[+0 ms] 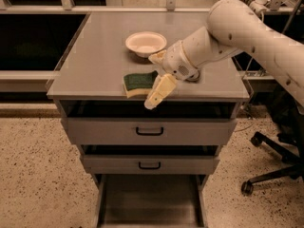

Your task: Place sponge into bottom drawer

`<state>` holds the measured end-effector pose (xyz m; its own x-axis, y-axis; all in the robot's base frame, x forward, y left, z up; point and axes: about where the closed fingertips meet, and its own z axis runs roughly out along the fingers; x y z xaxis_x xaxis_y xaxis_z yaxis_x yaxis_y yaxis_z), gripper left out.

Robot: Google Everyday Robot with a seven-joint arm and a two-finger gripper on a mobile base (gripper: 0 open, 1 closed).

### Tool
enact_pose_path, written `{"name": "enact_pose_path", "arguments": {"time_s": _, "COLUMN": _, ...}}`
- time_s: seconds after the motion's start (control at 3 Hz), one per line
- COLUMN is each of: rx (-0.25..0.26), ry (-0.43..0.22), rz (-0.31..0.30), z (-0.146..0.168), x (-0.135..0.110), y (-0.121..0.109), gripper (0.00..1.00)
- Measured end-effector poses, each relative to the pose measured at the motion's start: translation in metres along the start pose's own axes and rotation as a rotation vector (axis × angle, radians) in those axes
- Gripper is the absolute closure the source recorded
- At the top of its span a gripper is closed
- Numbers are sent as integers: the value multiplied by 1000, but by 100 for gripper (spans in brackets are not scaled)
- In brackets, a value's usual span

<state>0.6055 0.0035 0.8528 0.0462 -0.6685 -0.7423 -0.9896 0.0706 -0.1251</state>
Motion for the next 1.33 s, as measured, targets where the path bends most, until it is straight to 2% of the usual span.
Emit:
{"name": "enact_pose_path", "arguments": {"time_s": 0.33, "rx": 4, "ry": -15, "rz": -1, "z": 12, "x": 1, "y": -6, "gripper": 0}}
{"name": "enact_pose_path", "arguments": {"time_s": 0.67, "rx": -19, "ry": -5, "rz": 10, "z": 25, "x": 7, "y": -7, "gripper": 0}}
{"name": "enact_pose_path", "arguments": {"time_s": 1.0, "rx": -19, "ry": -5, "rz": 10, "z": 25, "x": 7, "y": -7, "gripper": 19}}
{"name": "enact_pose_path", "arguments": {"time_s": 1.33, "rx": -19, "ry": -5, "rz": 10, "z": 25, "x": 7, "y": -7, "gripper": 42}}
